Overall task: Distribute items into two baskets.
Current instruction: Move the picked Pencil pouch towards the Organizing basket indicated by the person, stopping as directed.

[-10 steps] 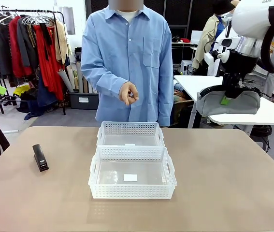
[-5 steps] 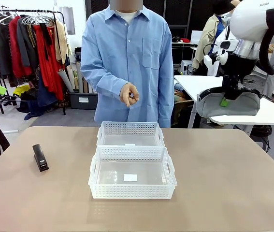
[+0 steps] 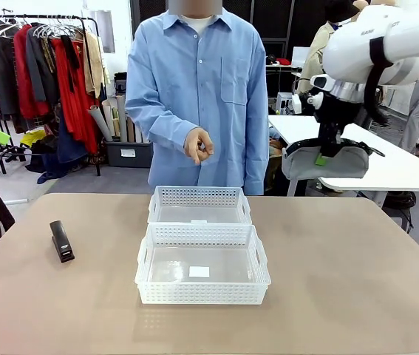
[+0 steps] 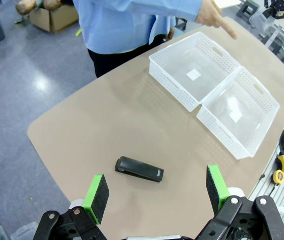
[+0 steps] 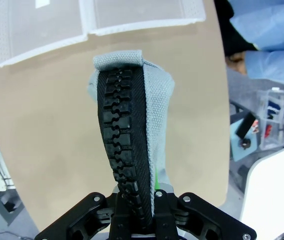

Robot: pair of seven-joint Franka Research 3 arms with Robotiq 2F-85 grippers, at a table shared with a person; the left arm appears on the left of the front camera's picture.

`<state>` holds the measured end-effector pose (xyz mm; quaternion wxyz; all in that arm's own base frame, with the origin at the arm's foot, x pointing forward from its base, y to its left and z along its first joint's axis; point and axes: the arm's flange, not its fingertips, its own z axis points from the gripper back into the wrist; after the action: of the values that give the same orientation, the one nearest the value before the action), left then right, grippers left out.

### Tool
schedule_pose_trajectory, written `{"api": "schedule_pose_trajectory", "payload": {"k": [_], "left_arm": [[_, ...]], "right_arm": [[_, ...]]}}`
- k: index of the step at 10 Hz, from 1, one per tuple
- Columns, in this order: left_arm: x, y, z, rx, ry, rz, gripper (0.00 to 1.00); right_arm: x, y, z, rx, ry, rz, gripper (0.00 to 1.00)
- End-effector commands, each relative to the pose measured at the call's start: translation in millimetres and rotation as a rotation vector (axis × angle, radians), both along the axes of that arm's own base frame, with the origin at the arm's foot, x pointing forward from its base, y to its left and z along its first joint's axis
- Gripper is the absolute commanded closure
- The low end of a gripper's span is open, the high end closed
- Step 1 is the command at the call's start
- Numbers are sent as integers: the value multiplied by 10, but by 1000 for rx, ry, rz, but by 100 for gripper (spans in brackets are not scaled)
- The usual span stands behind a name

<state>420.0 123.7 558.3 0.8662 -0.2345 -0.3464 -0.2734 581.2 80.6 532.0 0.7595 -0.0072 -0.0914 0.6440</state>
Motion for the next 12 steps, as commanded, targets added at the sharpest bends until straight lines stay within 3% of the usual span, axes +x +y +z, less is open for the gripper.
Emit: {"api": "schedule_pose_trajectory", "payload": {"k": [1, 4, 8, 12], "left_arm": [[2, 6, 5, -8, -4, -8, 0], [2, 6, 5, -8, -4, -8, 0], [2, 6, 5, -8, -4, -8, 0], [2, 6, 5, -8, -4, -8, 0]], "right_arm": [[183, 121, -15, 7, -32, -39, 100], [444, 380, -184, 41, 14, 15, 100], [622, 655, -297, 70, 16, 36, 100], [825, 944, -514, 128, 90, 81, 100]]}}
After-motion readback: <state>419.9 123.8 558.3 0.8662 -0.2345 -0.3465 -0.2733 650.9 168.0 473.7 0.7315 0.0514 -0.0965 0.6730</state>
